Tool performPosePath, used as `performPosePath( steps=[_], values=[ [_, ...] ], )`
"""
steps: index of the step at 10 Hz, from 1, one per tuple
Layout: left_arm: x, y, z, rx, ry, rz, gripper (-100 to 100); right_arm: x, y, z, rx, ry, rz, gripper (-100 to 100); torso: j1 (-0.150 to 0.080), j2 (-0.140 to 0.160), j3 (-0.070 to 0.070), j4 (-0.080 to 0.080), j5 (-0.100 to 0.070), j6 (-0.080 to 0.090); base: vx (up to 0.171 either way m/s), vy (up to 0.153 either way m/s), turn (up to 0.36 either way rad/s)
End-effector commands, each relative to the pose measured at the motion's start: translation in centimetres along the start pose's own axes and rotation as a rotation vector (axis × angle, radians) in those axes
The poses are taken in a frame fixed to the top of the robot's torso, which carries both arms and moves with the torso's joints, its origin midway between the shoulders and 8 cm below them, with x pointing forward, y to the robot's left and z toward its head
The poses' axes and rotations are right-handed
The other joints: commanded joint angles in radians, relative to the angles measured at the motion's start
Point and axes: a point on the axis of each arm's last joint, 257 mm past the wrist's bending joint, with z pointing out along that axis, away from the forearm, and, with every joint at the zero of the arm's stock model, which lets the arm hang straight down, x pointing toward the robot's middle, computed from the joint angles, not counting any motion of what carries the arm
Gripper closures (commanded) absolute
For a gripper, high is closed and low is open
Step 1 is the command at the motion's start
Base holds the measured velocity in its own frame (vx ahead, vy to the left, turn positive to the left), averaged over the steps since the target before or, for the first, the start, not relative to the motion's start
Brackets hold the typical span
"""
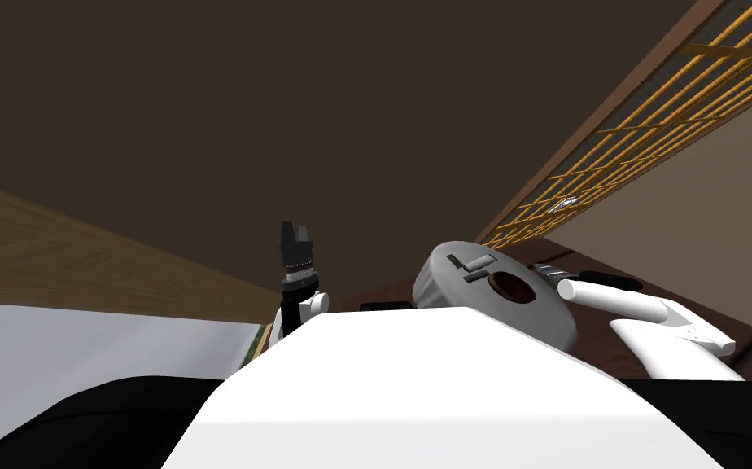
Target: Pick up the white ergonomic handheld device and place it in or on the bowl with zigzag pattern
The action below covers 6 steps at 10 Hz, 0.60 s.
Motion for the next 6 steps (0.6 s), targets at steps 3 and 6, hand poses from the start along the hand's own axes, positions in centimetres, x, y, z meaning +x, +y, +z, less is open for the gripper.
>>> performPosePath(
  steps=[3,6],
  values=[
    [0.0,0.0,0.0,0.000,0.000,0.000,0,-0.6,-2.9,0.4,0.090,0.033,0.027,-100,0.000,0.000,0.000,0.000,0.000,0.002,-0.006,-0.005,0.257],
    [0.0,0.0,0.0,0.000,0.000,0.000,0,-0.6,-6.2,0.5,0.172,0.061,0.057,-100,0.000,0.000,0.000,0.000,0.000,0.000,-0.009,-0.007,0.317]
  ],
)
